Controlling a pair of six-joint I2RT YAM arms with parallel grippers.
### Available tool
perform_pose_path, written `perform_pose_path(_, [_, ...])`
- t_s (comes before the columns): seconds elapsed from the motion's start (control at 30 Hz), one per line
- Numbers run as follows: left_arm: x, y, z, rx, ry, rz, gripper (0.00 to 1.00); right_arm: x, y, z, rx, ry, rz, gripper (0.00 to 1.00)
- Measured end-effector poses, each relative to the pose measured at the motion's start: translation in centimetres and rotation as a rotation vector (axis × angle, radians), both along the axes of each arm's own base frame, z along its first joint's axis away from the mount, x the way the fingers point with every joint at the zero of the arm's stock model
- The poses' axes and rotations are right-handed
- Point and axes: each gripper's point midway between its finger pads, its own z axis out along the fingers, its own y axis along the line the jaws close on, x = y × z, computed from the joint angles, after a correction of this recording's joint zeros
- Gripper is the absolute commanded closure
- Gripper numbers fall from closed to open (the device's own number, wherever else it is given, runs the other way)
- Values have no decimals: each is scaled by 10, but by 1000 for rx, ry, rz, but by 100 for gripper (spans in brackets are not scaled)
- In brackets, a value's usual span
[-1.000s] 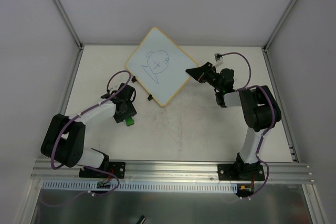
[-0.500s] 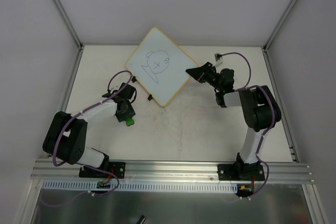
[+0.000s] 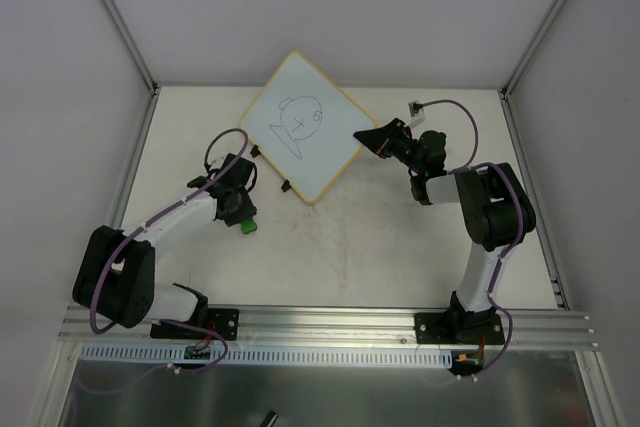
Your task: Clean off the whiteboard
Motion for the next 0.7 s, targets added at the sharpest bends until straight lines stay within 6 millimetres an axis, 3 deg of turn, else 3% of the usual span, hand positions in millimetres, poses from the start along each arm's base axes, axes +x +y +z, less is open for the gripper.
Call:
perform_pose_path(0.17, [26,-8,48,-25,-140,-48,83,0,0,0,0,0,0,100])
perform_pose_path(0.33, [69,-16,120,-36,-335,-75,100,0,0,0,0,0,1,100])
perform_pose_path(0.43, [94,-17,153,-46,-403,-71,100,0,0,0,0,-1,2,100])
perform_pose_path(0.5, [115,-16,166,-60,-427,-62,100,0,0,0,0,-2,2,100])
perform_pose_path(0.7, [168,-13,175,-104,-427,-58,100,-1,1,1,1,-4,4,100])
